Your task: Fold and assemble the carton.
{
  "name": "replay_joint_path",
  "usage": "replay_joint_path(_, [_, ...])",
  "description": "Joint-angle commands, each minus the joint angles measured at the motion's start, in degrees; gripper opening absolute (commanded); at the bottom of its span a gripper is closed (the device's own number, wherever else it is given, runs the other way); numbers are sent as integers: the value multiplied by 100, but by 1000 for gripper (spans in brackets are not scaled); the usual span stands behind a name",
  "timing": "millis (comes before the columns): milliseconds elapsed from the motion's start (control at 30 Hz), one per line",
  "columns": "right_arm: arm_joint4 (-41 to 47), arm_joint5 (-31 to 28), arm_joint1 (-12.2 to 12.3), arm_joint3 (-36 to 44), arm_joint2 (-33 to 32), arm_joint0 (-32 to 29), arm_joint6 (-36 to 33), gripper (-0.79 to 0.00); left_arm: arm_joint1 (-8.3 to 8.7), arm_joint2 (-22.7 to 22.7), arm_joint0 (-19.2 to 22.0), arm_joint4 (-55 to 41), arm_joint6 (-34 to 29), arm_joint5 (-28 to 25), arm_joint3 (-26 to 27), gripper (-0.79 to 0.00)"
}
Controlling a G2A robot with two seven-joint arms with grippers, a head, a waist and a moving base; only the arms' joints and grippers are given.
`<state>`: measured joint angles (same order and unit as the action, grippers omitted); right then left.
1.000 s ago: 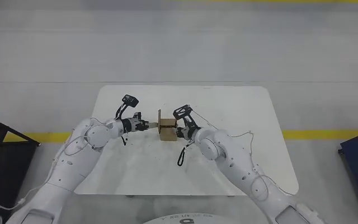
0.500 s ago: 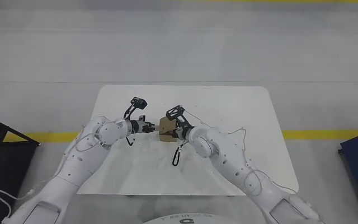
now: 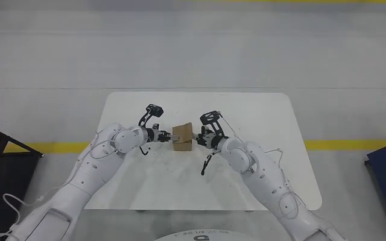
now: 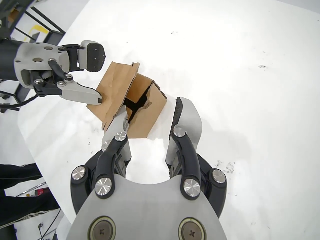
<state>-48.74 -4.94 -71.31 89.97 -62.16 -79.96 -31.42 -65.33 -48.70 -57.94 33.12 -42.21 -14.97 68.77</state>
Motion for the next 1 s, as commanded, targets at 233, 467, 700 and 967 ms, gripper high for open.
replay_joint_path(233, [226,-636,96,405,-296,-284,44,-446,71,-241,-156,28,92,-179,195,0])
replay_joint_path(467, [209,-748,155,1003,-512,-708,468,-496,116,-385,-281,71,111,-243,350,0])
replay_joint_path(700, [-1219,171,150,1872,-82,-1030,470,-489,137,-478,-354,74,133,-307,420,0])
replay_joint_path(967, [-2169,978,11,1873,672,-540,-67,-474,143,-525,-405,61,145,-354,417,0])
